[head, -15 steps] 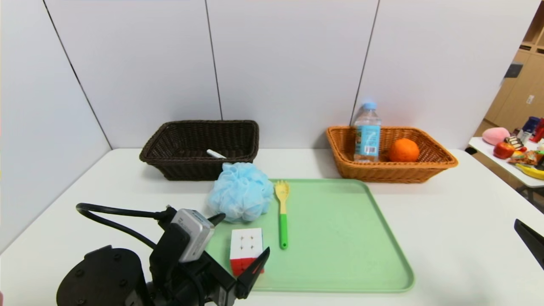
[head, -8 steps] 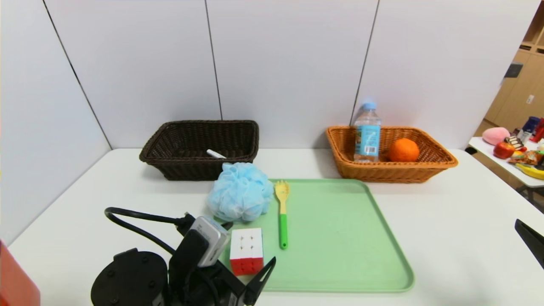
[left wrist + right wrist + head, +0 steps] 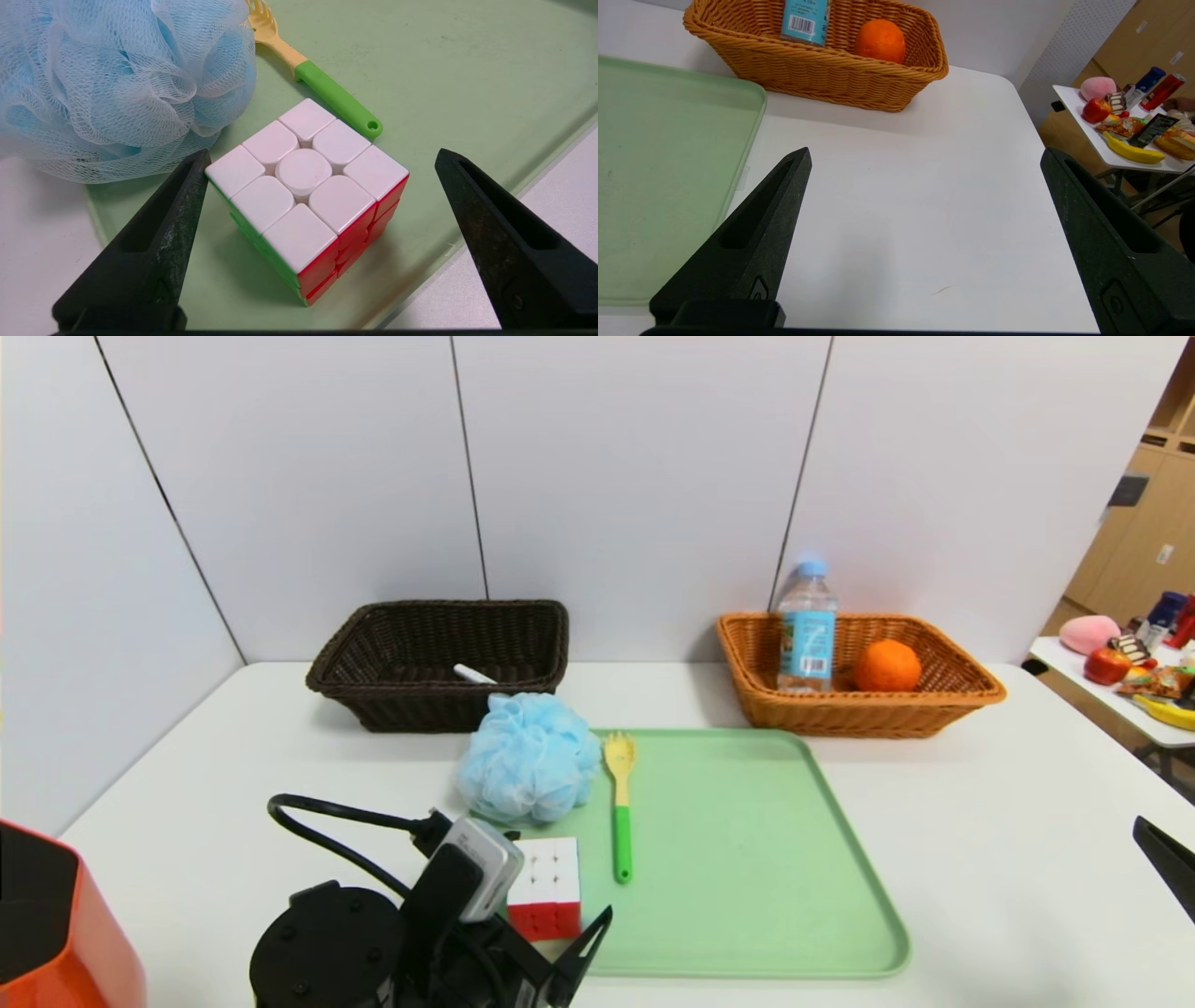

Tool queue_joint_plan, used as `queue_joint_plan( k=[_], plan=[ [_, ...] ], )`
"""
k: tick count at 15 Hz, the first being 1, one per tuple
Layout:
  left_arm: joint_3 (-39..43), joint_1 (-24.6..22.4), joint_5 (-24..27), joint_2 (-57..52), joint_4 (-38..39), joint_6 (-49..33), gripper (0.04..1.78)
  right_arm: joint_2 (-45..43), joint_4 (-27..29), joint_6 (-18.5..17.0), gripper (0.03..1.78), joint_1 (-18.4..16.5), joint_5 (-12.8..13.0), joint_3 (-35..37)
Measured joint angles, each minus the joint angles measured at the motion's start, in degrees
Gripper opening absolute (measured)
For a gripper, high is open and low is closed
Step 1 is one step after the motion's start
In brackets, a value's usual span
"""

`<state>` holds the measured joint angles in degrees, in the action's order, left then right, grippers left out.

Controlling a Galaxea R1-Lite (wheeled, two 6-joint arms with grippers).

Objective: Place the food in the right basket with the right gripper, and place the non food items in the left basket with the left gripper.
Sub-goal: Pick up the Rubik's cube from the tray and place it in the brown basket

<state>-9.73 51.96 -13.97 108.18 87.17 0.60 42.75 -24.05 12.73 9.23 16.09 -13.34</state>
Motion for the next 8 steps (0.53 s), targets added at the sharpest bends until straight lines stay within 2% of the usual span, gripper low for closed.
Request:
queue_joint_plan(
  k=[4, 5, 8],
  plan=[
    [-0.9, 0.0, -0.3, 0.8, 0.0, -0.1, 1.69, -0.5, 0.0, 0.0, 1.69, 0.0, 0.0, -0.1],
    [-0.8, 0.0, -0.3, 1.0, 0.0, 0.0, 1.58, -0.6, 0.0, 0.0, 1.69, 0.0, 0.0, -0.2],
    [-0.6, 0.0, -0.4, 1.2, 0.0, 0.5, 1.11, -0.7, 0.0, -0.1, 1.69, 0.0, 0.0, -0.2]
  ],
)
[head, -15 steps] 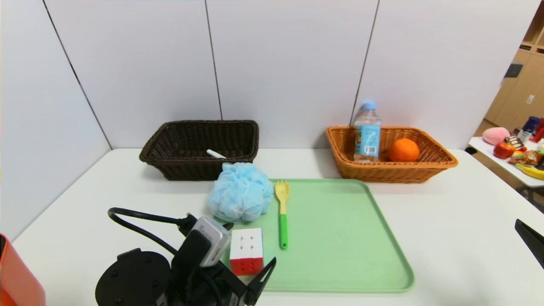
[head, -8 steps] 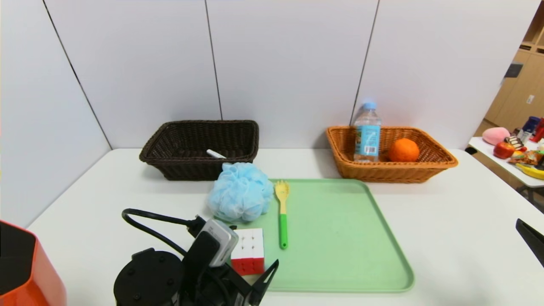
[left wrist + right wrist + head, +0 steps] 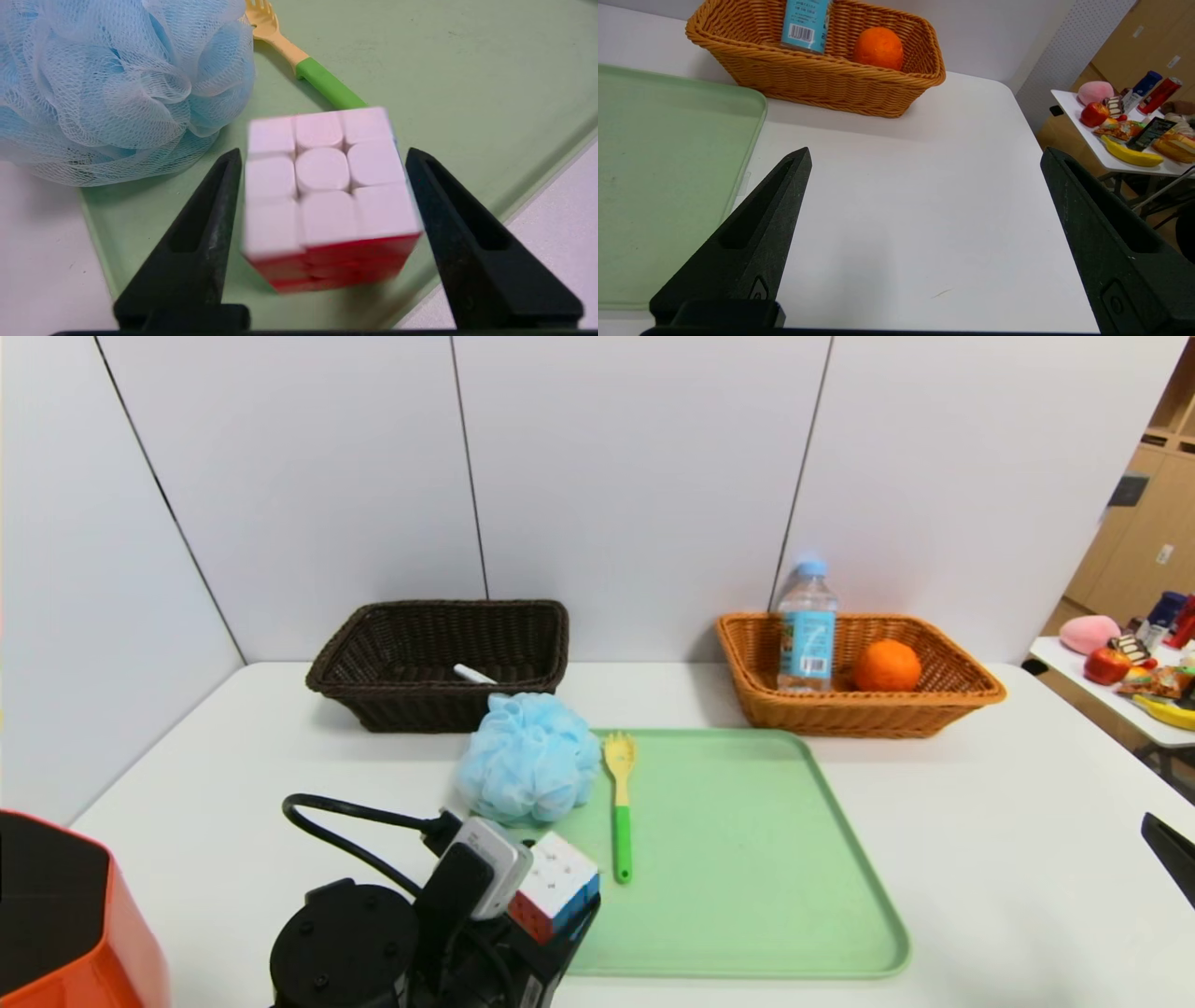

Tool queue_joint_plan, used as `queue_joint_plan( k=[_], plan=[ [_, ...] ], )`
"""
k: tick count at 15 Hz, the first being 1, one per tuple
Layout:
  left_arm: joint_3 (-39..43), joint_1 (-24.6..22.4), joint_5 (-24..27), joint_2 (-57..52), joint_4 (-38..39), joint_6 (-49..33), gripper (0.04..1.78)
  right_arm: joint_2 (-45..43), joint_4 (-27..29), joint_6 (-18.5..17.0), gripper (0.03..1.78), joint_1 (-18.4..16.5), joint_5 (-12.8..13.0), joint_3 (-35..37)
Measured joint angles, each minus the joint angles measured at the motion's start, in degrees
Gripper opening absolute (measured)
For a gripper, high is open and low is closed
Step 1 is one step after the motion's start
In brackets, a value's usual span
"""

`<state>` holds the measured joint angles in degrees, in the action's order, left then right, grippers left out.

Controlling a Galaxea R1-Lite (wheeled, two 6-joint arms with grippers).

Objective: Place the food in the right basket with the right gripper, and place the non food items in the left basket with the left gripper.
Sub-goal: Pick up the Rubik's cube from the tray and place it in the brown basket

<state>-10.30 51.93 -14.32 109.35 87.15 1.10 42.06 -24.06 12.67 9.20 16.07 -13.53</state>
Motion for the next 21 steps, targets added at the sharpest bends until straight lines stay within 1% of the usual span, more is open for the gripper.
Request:
queue_joint_plan(
  k=[1, 2, 7, 10, 12, 13, 15, 16, 17, 18, 19, 20, 21],
  plan=[
    [0.1, 0.0, 0.0, 0.0, 0.0, 0.0, 1.00, 0.0, 0.0, 0.0, 1.69, 0.0, 0.0, 0.0],
    [0.2, 0.0, 0.0, 0.0, 0.1, 0.0, 0.97, 0.0, 0.0, 0.0, 1.69, 0.0, 0.0, 0.0],
    [0.0, 0.0, -0.7, -0.8, -0.1, 0.2, 0.97, -0.3, 0.0, 0.0, 1.69, 0.0, 0.0, 0.2],
    [-2.2, -0.2, -0.7, -4.7, -0.1, 2.9, 0.96, -0.4, 0.0, 0.1, 1.70, 0.0, 0.0, 0.3],
    [-5.0, -2.7, -0.5, -8.1, 0.0, 6.9, 0.95, -0.4, 0.1, 0.1, 1.70, 0.0, 0.0, 0.3],
    [-6.9, -4.6, -0.4, -9.8, -0.7, 8.6, 0.90, -0.4, 0.0, 0.1, 1.70, 0.0, 0.0, 0.4],
    [-11.4, -7.9, -0.2, -13.2, -6.5, 10.1, 0.71, -0.4, 0.1, 0.1, 1.70, 0.0, 0.0, 0.9],
    [-14.8, -10.2, 0.1, -15.0, -11.5, 10.4, 0.36, -0.4, 0.1, 0.1, 1.70, 0.0, 0.0, 1.0],
    [-18.4, -12.8, 0.9, -16.5, -16.7, 10.5, 0.09, -0.5, 0.1, 0.1, 1.70, 0.0, 0.0, 1.2],
    [-22.0, -15.6, 2.4, -18.0, -22.2, 10.6, 0.04, -0.5, 0.1, 0.1, 1.70, 0.0, 0.0, 1.3],
    [-25.4, -18.2, 4.9, -19.4, -28.2, 10.6, 0.04, -0.5, 0.0, 0.1, 1.70, 0.0, 0.0, 1.4],
    [-27.6, -20.0, 7.3, -20.7, -32.9, 10.6, 0.04, -0.6, 0.1, 0.2, 1.70, 0.0, 0.0, 1.5],
    [-28.5, -20.8, 8.3, -21.7, -36.1, 10.6, 0.04, -0.7, 0.1, 0.2, 1.70, 0.0, 0.0, 1.5]
  ],
)
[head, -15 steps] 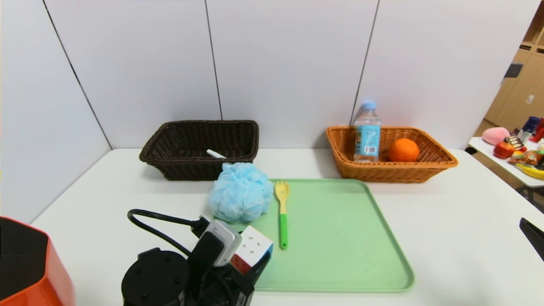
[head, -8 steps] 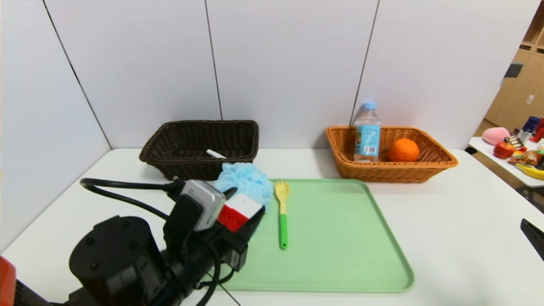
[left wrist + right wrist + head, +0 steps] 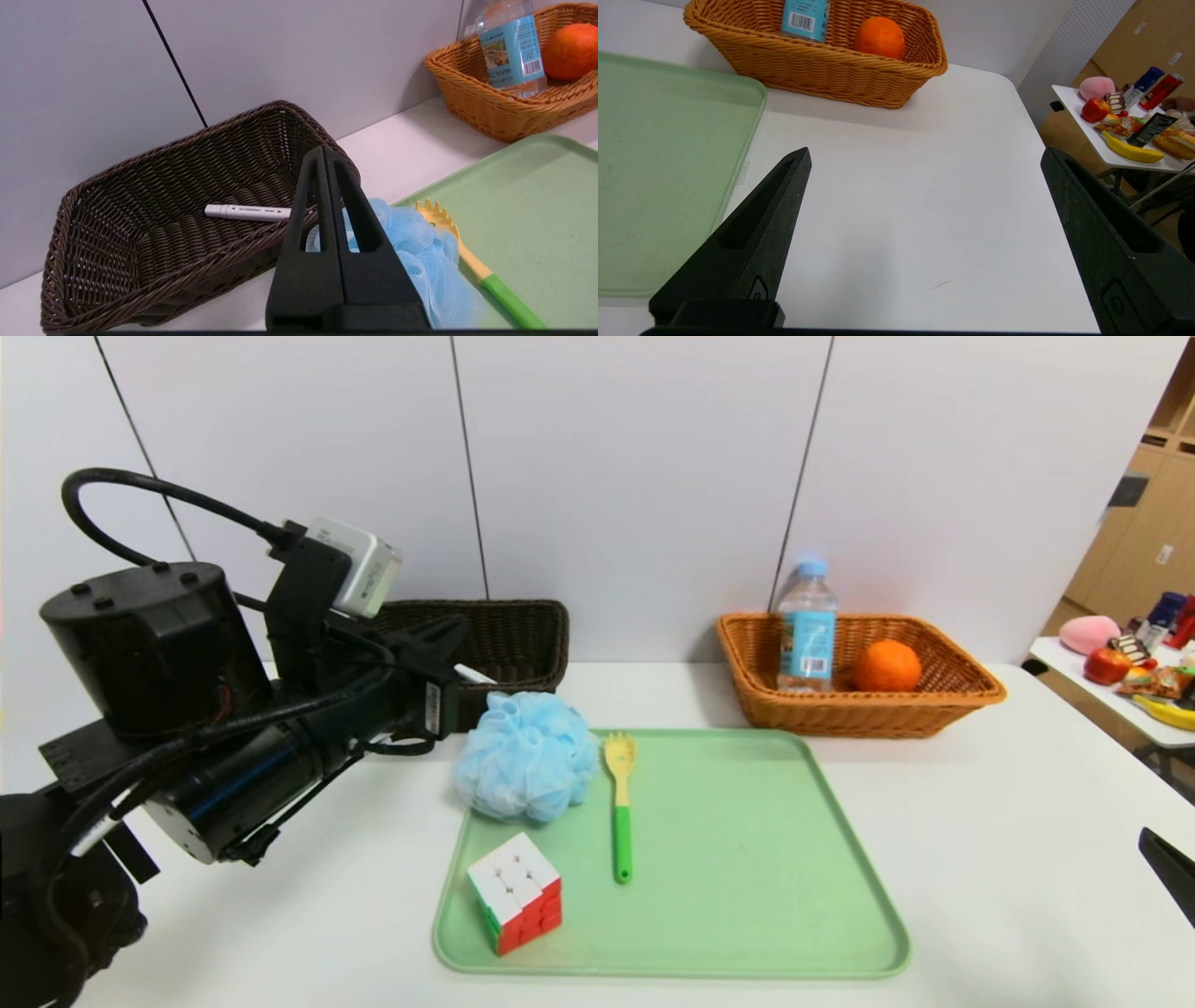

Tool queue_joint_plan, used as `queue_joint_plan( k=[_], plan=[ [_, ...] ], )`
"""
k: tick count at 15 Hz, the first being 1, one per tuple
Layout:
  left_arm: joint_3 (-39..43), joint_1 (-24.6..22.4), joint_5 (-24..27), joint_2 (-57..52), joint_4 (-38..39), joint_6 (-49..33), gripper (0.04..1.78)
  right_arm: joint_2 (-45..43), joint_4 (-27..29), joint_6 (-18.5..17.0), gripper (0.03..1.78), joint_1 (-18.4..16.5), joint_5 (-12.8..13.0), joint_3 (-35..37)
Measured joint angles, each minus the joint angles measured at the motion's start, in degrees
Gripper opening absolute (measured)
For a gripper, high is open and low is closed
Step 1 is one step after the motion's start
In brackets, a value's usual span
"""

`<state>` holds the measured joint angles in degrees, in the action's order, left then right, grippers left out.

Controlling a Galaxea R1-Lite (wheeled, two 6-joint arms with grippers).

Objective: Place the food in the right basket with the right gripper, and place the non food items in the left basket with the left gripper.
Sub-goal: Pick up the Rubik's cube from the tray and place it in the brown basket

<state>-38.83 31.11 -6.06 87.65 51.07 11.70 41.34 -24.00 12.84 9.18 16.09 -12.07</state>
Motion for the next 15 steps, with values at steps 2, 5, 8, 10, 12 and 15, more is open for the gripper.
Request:
queue_joint_plan(
  k=[2, 5, 8, 10, 12, 15],
  plan=[
    [-0.7, -0.7, 0.3, -1.4, -1.0, -0.1, 0.04, -0.1, 0.0, 0.0, 1.70, 0.0, 0.0, 0.1],
    [0.4, -0.8, 0.4, -2.9, -0.9, -0.1, 0.27, -0.2, 0.0, 0.0, 1.70, 0.0, 0.0, 0.1],
    [3.5, -0.5, 0.4, -4.6, -0.7, -0.1, 0.73, -0.3, 0.0, 0.0, 1.70, 0.0, 0.0, 0.1],
    [4.9, 0.1, 0.4, -5.9, -0.7, -0.4, 0.96, -0.3, 0.0, 0.1, 1.70, 0.0, 0.0, 0.4],
    [7.4, 1.9, 0.4, -7.7, -1.0, -0.5, 1.12, -0.4, 0.0, 0.1, 1.70, 0.0, 0.0, 0.7],
    [14.3, 5.8, 0.4, -11.0, -1.0, -0.6, 1.31, -0.5, 0.0, 0.1, 1.70, 0.0, 0.0, 1.5]
  ],
)
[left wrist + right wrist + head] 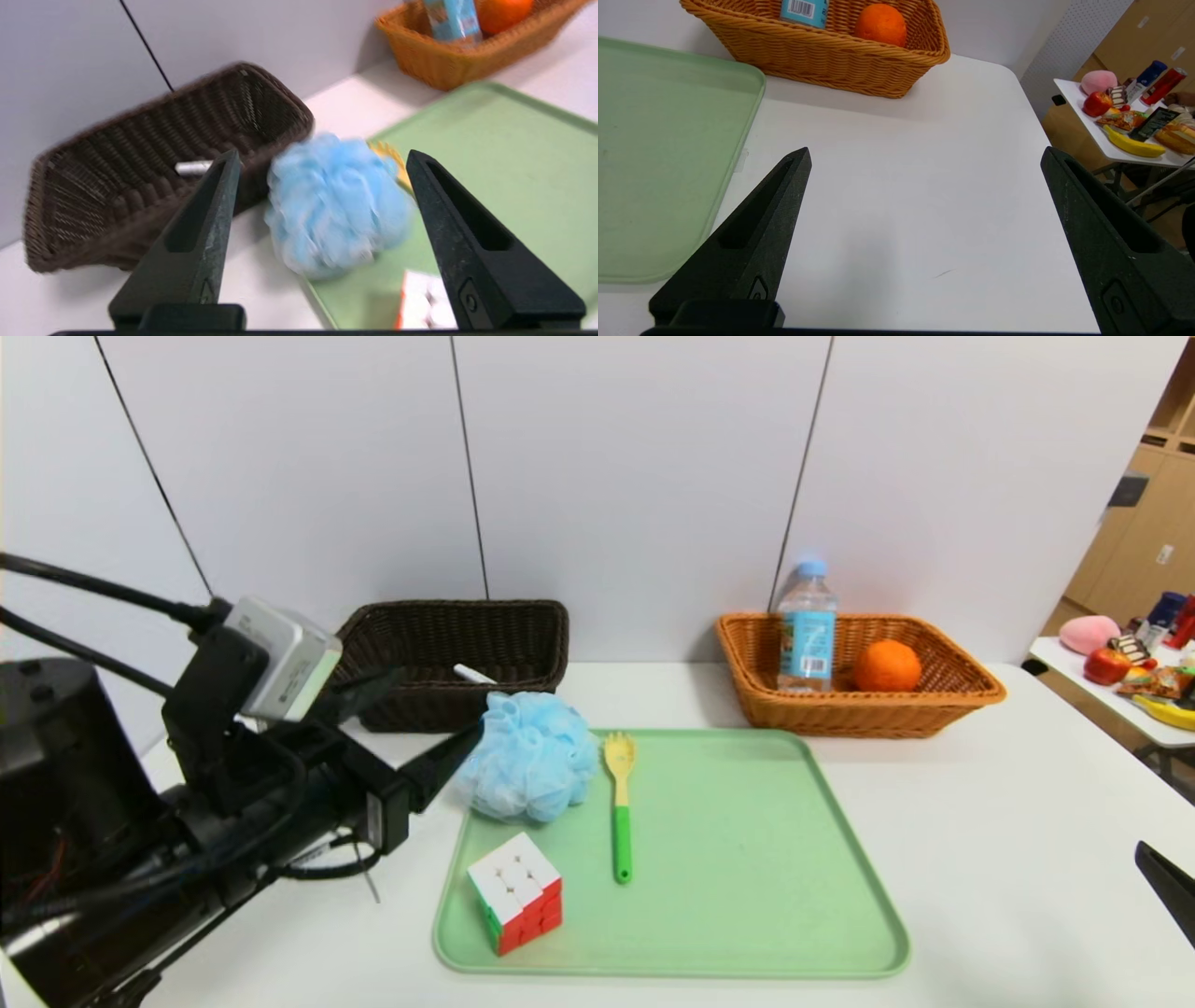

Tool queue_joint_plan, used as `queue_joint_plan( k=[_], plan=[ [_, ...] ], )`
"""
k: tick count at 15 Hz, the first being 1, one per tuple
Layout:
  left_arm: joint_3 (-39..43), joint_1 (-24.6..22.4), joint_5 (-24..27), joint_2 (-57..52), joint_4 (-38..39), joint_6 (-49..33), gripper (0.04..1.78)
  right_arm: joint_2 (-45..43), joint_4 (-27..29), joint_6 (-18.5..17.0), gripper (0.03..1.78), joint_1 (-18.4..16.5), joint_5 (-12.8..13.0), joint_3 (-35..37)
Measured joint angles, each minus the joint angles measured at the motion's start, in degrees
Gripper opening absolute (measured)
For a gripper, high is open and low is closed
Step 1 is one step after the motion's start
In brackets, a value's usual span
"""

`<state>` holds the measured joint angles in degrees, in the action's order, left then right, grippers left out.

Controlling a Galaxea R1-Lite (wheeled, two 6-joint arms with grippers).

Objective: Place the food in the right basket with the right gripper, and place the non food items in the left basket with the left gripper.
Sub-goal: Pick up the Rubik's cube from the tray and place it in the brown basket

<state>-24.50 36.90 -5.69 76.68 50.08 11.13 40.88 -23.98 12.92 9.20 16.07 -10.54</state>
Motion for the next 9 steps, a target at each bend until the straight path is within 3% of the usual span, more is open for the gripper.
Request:
queue_joint_plan(
  k=[4, 9],
  plan=[
    [9.4, 3.1, 0.1, -3.3, 0.0, -0.1, 1.47, -0.4, 0.0, 0.0, 1.70, 0.0, 0.0, 0.7],
    [11.3, 6.7, -0.1, -1.5, 0.4, -6.6, 1.58, -0.8, 0.0, 0.0, 1.70, -0.1, 0.0, 1.0]
  ],
)
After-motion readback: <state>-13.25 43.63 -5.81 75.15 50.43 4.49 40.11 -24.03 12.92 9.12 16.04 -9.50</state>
